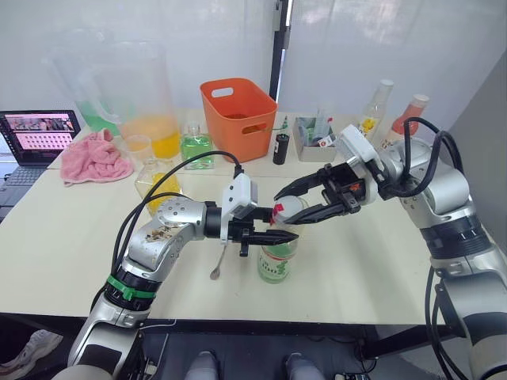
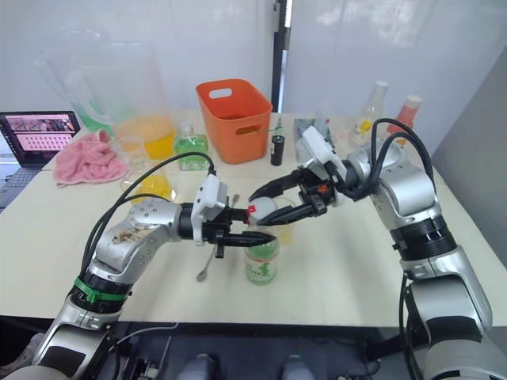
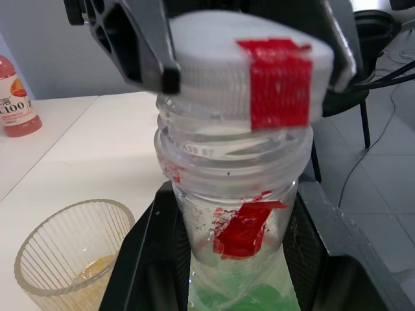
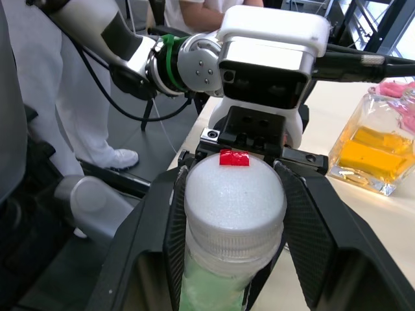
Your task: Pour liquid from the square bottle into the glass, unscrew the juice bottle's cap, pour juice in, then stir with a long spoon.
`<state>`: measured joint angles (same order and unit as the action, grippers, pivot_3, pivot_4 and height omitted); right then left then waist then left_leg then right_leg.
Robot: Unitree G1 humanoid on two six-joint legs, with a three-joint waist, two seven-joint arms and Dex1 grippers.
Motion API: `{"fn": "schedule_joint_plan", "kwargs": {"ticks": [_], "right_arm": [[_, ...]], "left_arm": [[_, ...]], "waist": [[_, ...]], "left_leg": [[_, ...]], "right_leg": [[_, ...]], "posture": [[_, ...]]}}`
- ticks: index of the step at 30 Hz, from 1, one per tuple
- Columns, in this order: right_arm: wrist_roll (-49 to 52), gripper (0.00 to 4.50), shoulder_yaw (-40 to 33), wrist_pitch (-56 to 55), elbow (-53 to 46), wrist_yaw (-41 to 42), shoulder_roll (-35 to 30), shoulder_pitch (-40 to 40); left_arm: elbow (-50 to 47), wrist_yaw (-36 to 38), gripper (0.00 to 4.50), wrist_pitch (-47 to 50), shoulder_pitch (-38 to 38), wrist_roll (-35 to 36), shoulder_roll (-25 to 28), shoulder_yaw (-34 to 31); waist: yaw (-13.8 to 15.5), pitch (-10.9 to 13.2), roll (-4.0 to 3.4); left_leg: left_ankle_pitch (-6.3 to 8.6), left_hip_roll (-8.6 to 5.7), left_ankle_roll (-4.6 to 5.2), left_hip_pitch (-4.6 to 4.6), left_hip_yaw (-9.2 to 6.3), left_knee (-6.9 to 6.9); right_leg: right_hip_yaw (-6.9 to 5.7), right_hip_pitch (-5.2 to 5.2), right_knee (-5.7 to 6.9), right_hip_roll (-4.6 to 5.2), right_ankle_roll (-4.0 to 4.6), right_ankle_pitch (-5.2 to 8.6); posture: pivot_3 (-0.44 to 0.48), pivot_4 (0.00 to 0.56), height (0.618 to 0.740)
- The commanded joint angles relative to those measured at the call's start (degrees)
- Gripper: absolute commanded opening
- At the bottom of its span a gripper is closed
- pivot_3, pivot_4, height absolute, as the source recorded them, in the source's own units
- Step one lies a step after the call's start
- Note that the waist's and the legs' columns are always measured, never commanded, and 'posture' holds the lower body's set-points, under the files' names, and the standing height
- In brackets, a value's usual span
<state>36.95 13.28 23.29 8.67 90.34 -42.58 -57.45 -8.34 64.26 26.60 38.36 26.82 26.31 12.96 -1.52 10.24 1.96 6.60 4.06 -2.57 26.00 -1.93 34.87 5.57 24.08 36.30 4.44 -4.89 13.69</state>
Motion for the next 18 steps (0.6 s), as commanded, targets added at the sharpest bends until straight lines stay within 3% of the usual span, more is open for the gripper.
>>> {"fn": "schedule_joint_plan", "kwargs": {"ticks": [1, 9, 18], "right_arm": [[3.34, 1.68, -5.65, 5.12, -0.97, 2.05, -2.8, -2.19], [3.16, 1.68, -16.67, 11.16, -0.39, -7.51, -8.15, 1.48], [-5.93, 1.68, -31.04, 6.3, 6.77, -34.24, -8.03, 16.41]], "left_arm": [[-0.05, -0.23, 1.49, 0.45, 0.0, -2.06, 0.73, 1.46], [1.07, 0.06, 1.49, -0.4, 0.44, -2.1, 0.0, 1.91], [1.62, -0.21, 1.49, -1.66, 0.01, -2.43, -1.06, 1.94]], "waist": [[0.15, 0.0, 0.0], [0.57, 0.0, 0.0], [0.72, -0.02, -0.04]], "left_leg": [[0.0, 0.0, 0.0, 0.01, 0.0, 0.0], [0.0, 0.0, 0.0, 0.03, 0.01, -0.02], [0.0, -0.01, 0.0, 0.07, 0.03, -0.01]], "right_leg": [[0.0, 0.0, -0.01, 0.0, 0.01, 0.0], [0.01, 0.01, -0.08, 0.01, 0.14, 0.08], [0.04, 0.02, -0.12, 0.02, -0.04, -0.01]], "posture": [[0.0, 0.15, 0.725], [0.0, 0.15, 0.725], [0.0, 0.15, 0.725]]}}
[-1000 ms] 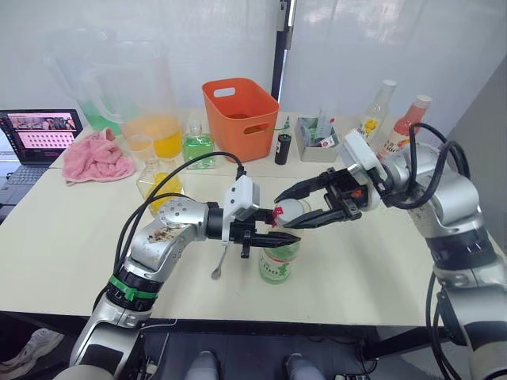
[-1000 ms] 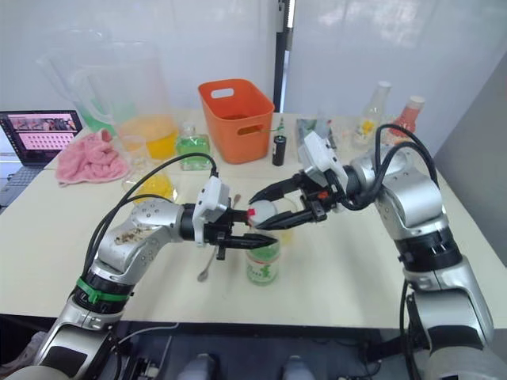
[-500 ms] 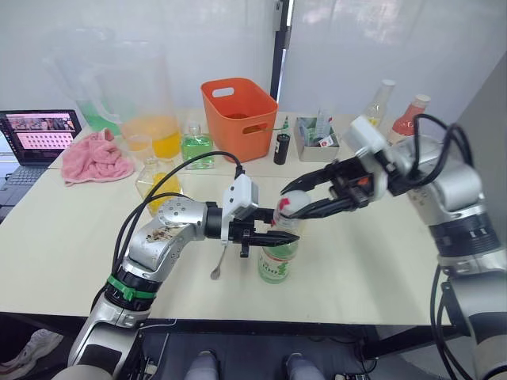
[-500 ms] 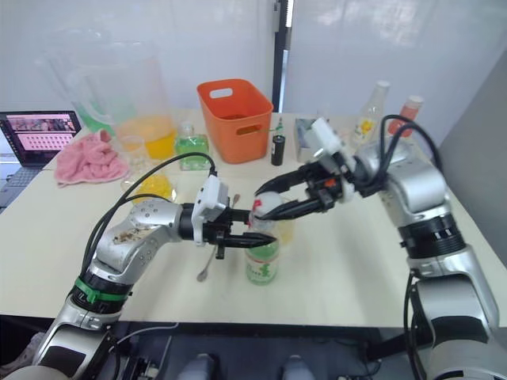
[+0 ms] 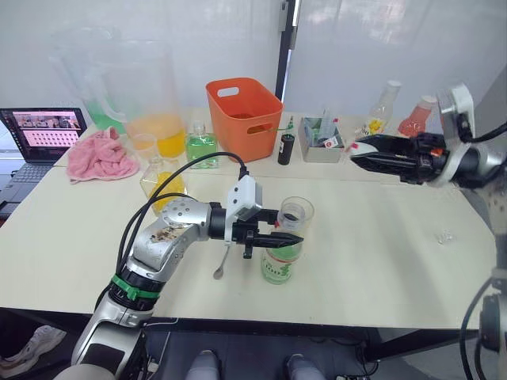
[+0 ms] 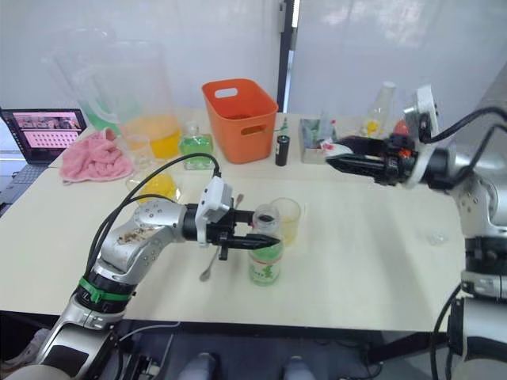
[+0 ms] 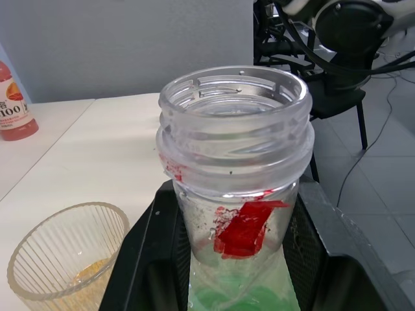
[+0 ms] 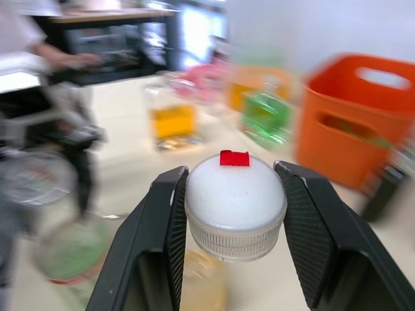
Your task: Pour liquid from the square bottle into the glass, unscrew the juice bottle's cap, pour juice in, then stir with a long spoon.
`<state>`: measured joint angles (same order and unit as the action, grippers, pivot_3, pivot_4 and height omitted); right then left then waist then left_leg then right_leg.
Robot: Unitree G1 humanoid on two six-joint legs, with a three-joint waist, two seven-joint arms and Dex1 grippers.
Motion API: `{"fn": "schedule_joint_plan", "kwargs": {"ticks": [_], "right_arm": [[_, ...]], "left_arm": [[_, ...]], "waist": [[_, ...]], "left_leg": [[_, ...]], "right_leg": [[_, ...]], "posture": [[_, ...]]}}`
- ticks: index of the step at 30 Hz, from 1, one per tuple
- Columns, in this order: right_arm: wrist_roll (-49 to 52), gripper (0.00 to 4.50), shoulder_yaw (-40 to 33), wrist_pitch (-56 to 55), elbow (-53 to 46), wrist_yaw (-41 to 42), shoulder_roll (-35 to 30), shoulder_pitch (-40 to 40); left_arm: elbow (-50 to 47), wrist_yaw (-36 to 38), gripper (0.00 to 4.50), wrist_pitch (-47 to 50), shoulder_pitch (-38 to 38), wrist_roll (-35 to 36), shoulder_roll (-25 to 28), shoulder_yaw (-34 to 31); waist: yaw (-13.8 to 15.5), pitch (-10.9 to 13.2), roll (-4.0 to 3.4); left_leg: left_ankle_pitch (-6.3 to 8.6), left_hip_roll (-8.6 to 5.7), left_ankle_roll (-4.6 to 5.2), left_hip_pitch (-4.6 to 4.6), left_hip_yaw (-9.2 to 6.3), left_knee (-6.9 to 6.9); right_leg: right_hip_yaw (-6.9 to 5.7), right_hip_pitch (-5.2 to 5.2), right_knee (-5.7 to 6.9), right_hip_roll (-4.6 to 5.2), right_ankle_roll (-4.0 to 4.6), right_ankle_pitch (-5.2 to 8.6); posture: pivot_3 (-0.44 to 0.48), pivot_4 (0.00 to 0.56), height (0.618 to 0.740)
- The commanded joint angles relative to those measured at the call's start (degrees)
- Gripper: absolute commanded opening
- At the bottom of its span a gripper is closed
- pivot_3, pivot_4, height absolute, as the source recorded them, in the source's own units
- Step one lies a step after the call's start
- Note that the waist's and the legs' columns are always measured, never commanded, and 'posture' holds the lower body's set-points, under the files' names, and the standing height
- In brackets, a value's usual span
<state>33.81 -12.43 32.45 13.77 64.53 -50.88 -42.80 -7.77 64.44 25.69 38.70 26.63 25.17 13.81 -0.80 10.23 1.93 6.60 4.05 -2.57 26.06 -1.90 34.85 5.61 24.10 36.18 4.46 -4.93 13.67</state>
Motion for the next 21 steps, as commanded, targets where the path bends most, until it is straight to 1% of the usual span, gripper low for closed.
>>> {"fn": "schedule_joint_plan", "kwargs": {"ticks": [1, 5, 12, 17, 21], "right_arm": [[-3.36, 1.68, -6.13, -3.41, 2.21, -10.31, 0.62, 2.68], [-8.61, 1.68, -8.48, -9.25, 8.79, -20.08, 2.76, 7.35], [-13.69, 1.68, -8.82, -15.01, 16.39, -31.58, 8.15, 9.38], [-17.81, 1.68, -6.27, -19.48, 22.65, -36.54, 11.46, 9.06], [-19.14, 1.68, -5.99, -20.84, 25.96, -39.82, 13.82, 7.83]], "left_arm": [[1.1, -0.42, 1.49, -0.94, -0.38, -2.28, 0.0, 1.1], [0.55, -0.81, 1.49, -1.16, -1.09, -2.23, -0.02, 1.03], [-0.49, -2.1, 1.49, -0.99, -1.98, -2.31, 0.1, 0.59], [-1.41, -3.53, 1.49, -0.82, -2.83, -2.48, 0.32, 0.3], [-2.11, -4.05, 1.49, -0.59, -3.22, -2.42, 0.65, 0.21]], "waist": [[0.0, 0.0, -0.01], [-0.06, -0.01, -0.03], [-0.25, -0.06, -0.13], [-0.3, -0.07, -0.15], [-0.38, -0.09, -0.18]], "left_leg": [[0.0, 0.0, 0.0, 0.0, 0.0, 0.0], [0.0, -0.01, 0.0, 0.0, 0.01, 0.02], [-0.01, -0.02, 0.01, -0.03, 0.01, 0.01], [-0.01, -0.03, 0.01, -0.04, 0.01, 0.03], [-0.01, -0.03, 0.01, -0.05, 0.01, 0.02]], "right_leg": [[0.0, -0.01, 0.01, 0.0, 0.0, 0.0], [0.02, -0.03, -0.03, 0.0, -0.03, -0.01], [0.04, -0.06, -0.02, 0.0, -0.06, -0.03], [0.04, -0.12, -0.06, -0.01, -0.07, -0.04], [0.04, -0.14, -0.06, -0.01, -0.07, -0.04]], "posture": [[0.0, 0.15, 0.725], [0.0, 0.15, 0.725], [0.0, 0.15, 0.725], [0.0, 0.15, 0.725], [0.0, 0.15, 0.725]]}}
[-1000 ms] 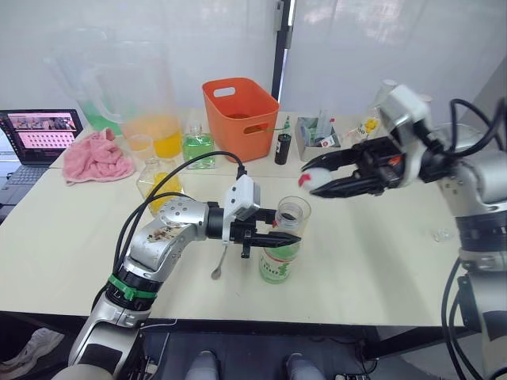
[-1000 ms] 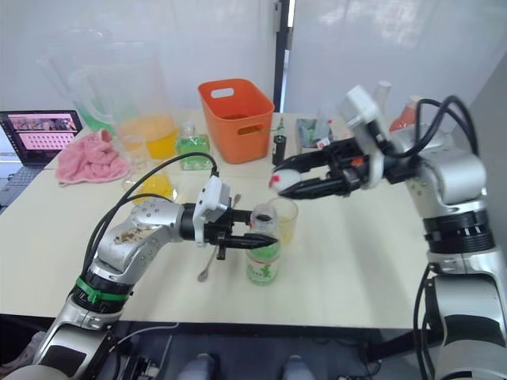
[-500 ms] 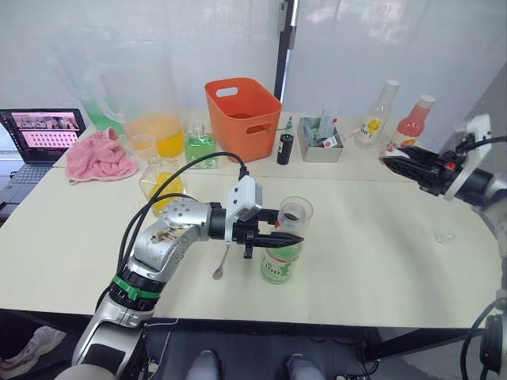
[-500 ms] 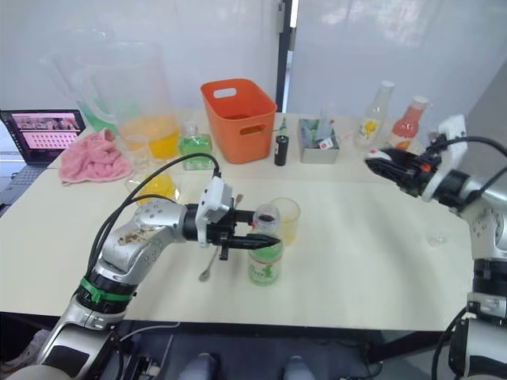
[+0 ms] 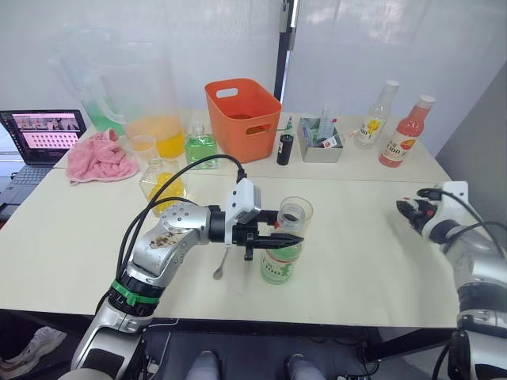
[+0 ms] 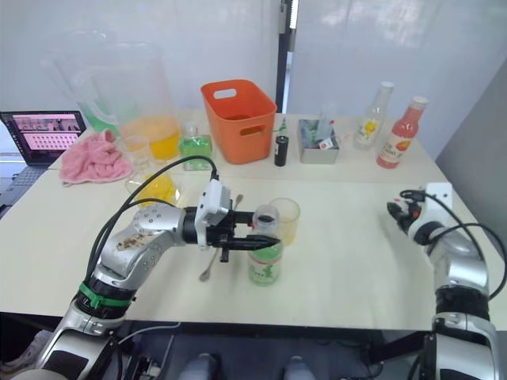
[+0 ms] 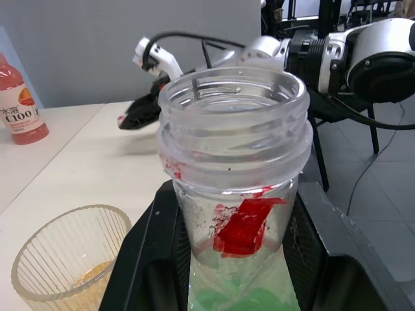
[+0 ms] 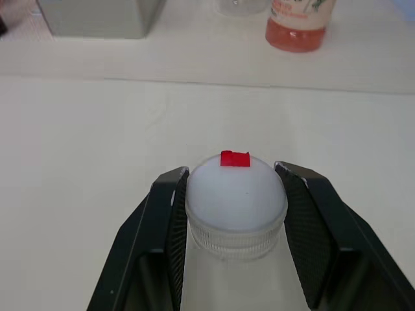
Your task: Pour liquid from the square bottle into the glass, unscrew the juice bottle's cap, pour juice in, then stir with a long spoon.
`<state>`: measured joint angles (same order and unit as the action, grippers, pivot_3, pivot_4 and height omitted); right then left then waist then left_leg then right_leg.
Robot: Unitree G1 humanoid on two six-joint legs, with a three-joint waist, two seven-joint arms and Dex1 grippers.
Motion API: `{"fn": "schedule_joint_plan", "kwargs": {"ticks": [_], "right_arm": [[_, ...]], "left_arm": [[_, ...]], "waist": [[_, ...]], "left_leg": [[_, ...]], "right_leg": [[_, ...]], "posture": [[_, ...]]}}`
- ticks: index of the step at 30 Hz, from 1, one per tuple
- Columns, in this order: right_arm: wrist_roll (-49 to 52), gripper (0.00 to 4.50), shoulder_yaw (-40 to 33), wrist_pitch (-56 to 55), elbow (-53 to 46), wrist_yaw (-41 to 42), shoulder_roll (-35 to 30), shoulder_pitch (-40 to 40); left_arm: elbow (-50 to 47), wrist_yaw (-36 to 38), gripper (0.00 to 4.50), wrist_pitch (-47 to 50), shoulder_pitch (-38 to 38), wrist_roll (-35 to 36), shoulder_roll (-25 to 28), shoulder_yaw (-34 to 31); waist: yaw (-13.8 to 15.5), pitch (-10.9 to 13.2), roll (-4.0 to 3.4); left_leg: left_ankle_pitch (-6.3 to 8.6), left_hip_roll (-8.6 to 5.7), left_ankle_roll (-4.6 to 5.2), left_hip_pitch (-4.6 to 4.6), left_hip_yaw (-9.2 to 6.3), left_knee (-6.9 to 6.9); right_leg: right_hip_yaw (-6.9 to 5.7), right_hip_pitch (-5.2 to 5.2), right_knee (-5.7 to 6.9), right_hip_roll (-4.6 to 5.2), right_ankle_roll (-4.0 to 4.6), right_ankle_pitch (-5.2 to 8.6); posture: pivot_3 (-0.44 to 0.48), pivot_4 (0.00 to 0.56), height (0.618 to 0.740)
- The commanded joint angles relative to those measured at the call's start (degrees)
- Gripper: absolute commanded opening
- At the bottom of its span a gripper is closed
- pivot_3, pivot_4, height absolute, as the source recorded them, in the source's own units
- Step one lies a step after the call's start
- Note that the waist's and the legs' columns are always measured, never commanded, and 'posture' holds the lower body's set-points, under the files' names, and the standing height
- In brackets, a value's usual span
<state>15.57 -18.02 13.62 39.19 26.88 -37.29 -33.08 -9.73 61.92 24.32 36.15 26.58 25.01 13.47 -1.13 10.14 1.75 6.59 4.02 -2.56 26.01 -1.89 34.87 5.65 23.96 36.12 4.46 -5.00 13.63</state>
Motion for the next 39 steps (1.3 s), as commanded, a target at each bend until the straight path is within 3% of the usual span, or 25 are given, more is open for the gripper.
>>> {"fn": "schedule_joint_plan", "kwargs": {"ticks": [1, 9, 11, 16, 17, 24, 31, 39], "right_arm": [[-1.04, 1.68, -0.34, -2.05, 0.88, -2.57, 0.71, -2.2], [-2.15, 1.68, -0.16, -2.92, 5.34, -5.5, 2.93, -3.46], [-1.6, 2.68, -0.76, -2.98, 5.44, -5.57, 2.95, -3.5], [1.2, 4.38, -2.36, -1.93, 0.9, -3.63, 3.08, -2.75], [2.17, 4.47, -2.79, -1.28, -1.33, -2.89, 3.08, -2.4], [7.26, 4.47, -3.7, 6.48, -16.67, 0.88, 1.65, -1.45], [15.4, 4.47, 2.2, 22.05, -35.6, 11.81, -2.52, -3.39], [24.56, 4.47, 3.78, 33.59, -46.83, 18.62, -6.57, -5.36]], "left_arm": [[-0.23, -1.61, 1.49, 0.8, -0.7, -2.36, 0.87, 0.53], [-1.12, -2.2, 1.49, 1.28, -0.99, -2.1, 1.25, 0.23], [-1.22, -2.2, 1.49, 1.4, -1.04, -2.04, 1.35, 0.16], [-1.32, -2.72, 1.49, 1.31, -1.08, -2.33, 1.3, -0.03], [-1.31, -3.06, 1.49, 1.67, -0.93, -2.01, 1.09, -0.31], [-2.64, -4.19, 1.49, 4.59, -0.64, 0.91, 0.83, -2.66], [-7.41, -9.06, 1.49, 14.44, 1.04, 11.3, -0.07, -10.29], [-13.8, -12.9, 1.49, 23.08, 0.33, 20.58, 6.26, -19.47]], "waist": [[-0.09, 0.0, -0.01], [-0.44, -0.02, -0.03], [-0.66, -0.02, -0.03], [-1.15, -0.02, -0.05], [-1.19, -0.01, -0.05], [-1.38, -0.01, -0.07], [-1.64, 0.12, -0.23], [-1.22, 0.16, -0.24]], "left_leg": [[0.0, 0.0, 0.0, 0.0, 0.0, 0.0], [0.0, 0.0, 0.0, -0.07, -0.01, -0.01], [0.0, -0.01, 0.0, -0.09, -0.01, -0.01], [0.0, -0.01, 0.0, -0.37, -0.02, -0.07], [0.0, -0.01, 0.01, -0.49, -0.02, -0.1], [0.01, 0.0, 0.0, -0.64, -0.02, -0.09], [0.01, 0.0, 0.01, -0.57, -0.02, -0.12], [0.05, 0.0, 0.04, -0.46, -0.04, -0.21]], "right_leg": [[0.0, 0.0, 0.0, 0.0, 0.0, 0.0], [0.0, -0.12, -0.02, 0.0, -0.01, 0.0], [0.0, -0.13, -0.03, 0.0, -0.01, 0.0], [0.0, -0.42, -0.06, 0.0, -0.01, 0.01], [0.0, -0.54, -0.1, 0.0, 0.0, 0.03], [0.0, -0.69, -0.1, 0.0, 0.27, 0.21], [0.0, -0.6, -0.07, 0.01, 0.27, 0.24], [-0.04, -0.47, -0.08, 0.01, 0.13, 0.27]], "posture": [[0.0, 0.15, 0.725], [0.0, 0.15, 0.725], [0.0, 0.15, 0.725], [0.0, 0.15, 0.725], [0.0, 0.15, 0.725], [0.0, 0.15, 0.725], [0.0, 0.15, 0.725], [0.0, 0.15, 0.725]]}}
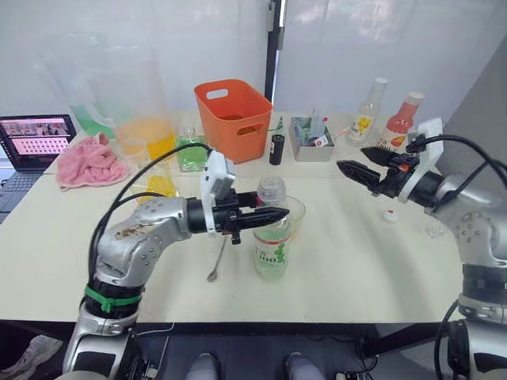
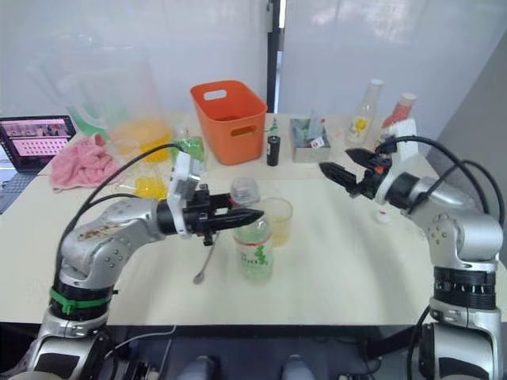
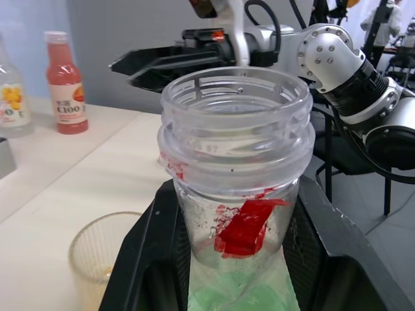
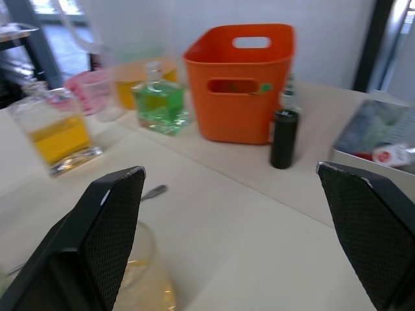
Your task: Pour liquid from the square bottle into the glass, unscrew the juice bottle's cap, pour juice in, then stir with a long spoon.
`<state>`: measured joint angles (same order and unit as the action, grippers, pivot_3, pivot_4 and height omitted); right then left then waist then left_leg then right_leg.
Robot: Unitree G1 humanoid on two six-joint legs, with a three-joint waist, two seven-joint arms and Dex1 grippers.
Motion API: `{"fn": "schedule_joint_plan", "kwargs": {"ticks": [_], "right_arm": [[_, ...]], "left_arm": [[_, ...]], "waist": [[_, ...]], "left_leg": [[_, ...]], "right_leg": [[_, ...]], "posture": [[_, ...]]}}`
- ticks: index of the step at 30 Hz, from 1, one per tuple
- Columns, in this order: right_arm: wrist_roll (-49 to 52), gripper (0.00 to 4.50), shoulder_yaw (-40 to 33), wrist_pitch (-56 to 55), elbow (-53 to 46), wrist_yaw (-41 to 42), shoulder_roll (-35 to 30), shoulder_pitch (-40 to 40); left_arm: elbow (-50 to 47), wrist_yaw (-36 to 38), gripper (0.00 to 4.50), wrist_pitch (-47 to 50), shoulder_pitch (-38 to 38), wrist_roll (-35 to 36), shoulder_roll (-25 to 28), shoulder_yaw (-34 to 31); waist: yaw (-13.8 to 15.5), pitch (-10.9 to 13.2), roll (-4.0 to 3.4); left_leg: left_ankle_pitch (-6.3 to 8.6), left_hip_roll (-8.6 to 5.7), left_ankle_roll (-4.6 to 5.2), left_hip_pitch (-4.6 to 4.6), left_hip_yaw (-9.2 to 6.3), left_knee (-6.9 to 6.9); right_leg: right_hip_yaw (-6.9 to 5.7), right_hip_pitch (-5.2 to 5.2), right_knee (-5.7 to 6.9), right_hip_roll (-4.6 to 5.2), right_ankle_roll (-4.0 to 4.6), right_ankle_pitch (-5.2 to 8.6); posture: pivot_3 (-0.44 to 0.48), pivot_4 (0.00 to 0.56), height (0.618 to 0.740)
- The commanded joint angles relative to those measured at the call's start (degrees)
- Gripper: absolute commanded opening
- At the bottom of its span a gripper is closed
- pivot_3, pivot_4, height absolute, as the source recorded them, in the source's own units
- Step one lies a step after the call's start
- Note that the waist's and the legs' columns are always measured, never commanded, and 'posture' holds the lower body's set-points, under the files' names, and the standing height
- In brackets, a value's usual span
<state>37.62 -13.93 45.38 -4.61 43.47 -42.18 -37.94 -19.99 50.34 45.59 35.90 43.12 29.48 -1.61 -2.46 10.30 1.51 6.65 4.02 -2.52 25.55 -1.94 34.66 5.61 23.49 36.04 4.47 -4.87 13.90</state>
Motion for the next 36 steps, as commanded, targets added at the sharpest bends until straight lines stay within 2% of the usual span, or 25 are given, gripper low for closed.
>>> {"fn": "schedule_joint_plan", "kwargs": {"ticks": [1, 4, 6, 11, 16, 19, 23, 28, 32, 36], "right_arm": [[3.16, 4.47, -0.25, 2.4, -3.77, 3.31, -2.43, -0.23], [4.98, 4.47, -0.75, 3.07, -5.4, 6.8, -4.19, 1.1], [6.12, 4.47, -1.23, 3.66, -6.42, 7.84, -4.9, 2.29], [9.9, 4.47, -3.35, 4.79, -11.32, 8.92, -5.49, 7.23], [10.88, 4.47, -4.6, 4.74, -14.5, 5.8, -4.61, 10.26], [11.57, 4.47, -5.3, 4.66, -16.92, 3.09, -3.26, 12.58], [11.97, 4.47, -6.8, 4.53, -19.84, -1.38, -1.87, 15.15], [13.29, 4.47, -10.35, 5.13, -23.36, -6.15, -1.29, 18.99], [14.73, 4.47, -12.57, 5.61, -25.59, -9.1, -1.59, 21.5], [16.12, 4.47, -14.0, 5.82, -27.66, -11.43, -1.69, 23.97]], "left_arm": [[-3.89, -1.8, 1.49, 2.68, 0.8, 4.91, 3.27, -6.06], [-3.24, -2.64, 1.49, 3.49, 1.65, 6.66, 6.79, -10.06], [-1.96, -3.45, 1.49, 2.17, 2.31, 4.88, 8.67, -10.85], [3.51, -4.48, 1.49, -3.09, 4.72, -4.3, 11.93, -6.85], [9.81, -4.82, 1.49, -5.18, 9.77, -9.95, 10.68, -1.91], [14.41, -3.89, 1.49, -7.5, 13.04, -13.55, 9.26, 1.33], [23.38, 1.61, 1.49, -10.13, 18.73, -16.13, 7.11, 5.23], [36.92, 3.2, 1.49, -22.44, 27.17, -24.55, 1.97, 9.49], [45.3, 4.32, 1.49, -36.11, 29.64, -30.58, -1.48, 11.37], [52.65, 1.84, 1.49, -50.26, 31.04, -38.9, -3.3, 14.09]], "waist": [[0.15, 0.02, 0.02], [0.19, 0.04, 0.04], [0.15, 0.04, 0.05], [0.29, 0.08, 0.13], [0.52, 0.12, 0.22], [0.69, 0.11, 0.24], [1.18, 0.12, 0.24], [1.79, 0.13, 0.25], [1.79, 0.12, 0.25], [1.62, 0.13, 0.25]], "left_leg": [[0.0, 0.0, 0.0, 0.02, 0.0, 0.02], [0.0, 0.0, 0.0, 0.07, 0.0, 0.04], [0.0, 0.0, 0.0, 0.07, 0.01, 0.03], [0.0, 0.0, -0.01, 0.07, 0.01, 0.04], [0.0, 0.0, -0.01, 0.16, 0.01, 0.05], [-0.01, 0.0, -0.01, 0.57, 0.0, 0.11], [-0.01, 0.0, 0.0, 0.68, 0.0, 0.09], [-0.01, 0.0, 0.0, 0.73, 0.01, 0.11], [-0.01, -0.01, 0.0, 0.75, 0.01, 0.09], [-0.01, -0.01, 0.0, 0.75, 0.01, 0.08]], "right_leg": [[0.0, 0.0, -0.01, 0.0, 0.14, 0.08], [0.0, 0.04, -0.02, 0.01, 0.2, 0.12], [0.0, 0.07, -0.01, 0.01, 0.21, 0.12], [-0.01, 0.07, -0.02, 0.01, 0.22, 0.12], [-0.02, 0.15, -0.01, 0.0, 0.23, 0.12], [-0.01, 0.59, 0.05, -0.01, 0.08, -0.02], [-0.01, 0.73, 0.1, -0.02, -0.14, -0.14], [-0.01, 0.74, 0.05, -0.02, -0.14, -0.15], [-0.01, 0.73, 0.01, -0.01, -0.15, -0.15], [0.0, 0.74, 0.03, -0.01, -0.15, -0.15]], "posture": [[0.0, 0.15, 0.725], [0.0, 0.15, 0.725], [0.0, 0.15, 0.725], [0.0, 0.15, 0.725], [0.0, 0.15, 0.725], [0.0, 0.15, 0.725], [0.0, 0.15, 0.725], [0.0, 0.15, 0.725], [0.0, 0.15, 0.725], [0.0, 0.15, 0.725]]}}
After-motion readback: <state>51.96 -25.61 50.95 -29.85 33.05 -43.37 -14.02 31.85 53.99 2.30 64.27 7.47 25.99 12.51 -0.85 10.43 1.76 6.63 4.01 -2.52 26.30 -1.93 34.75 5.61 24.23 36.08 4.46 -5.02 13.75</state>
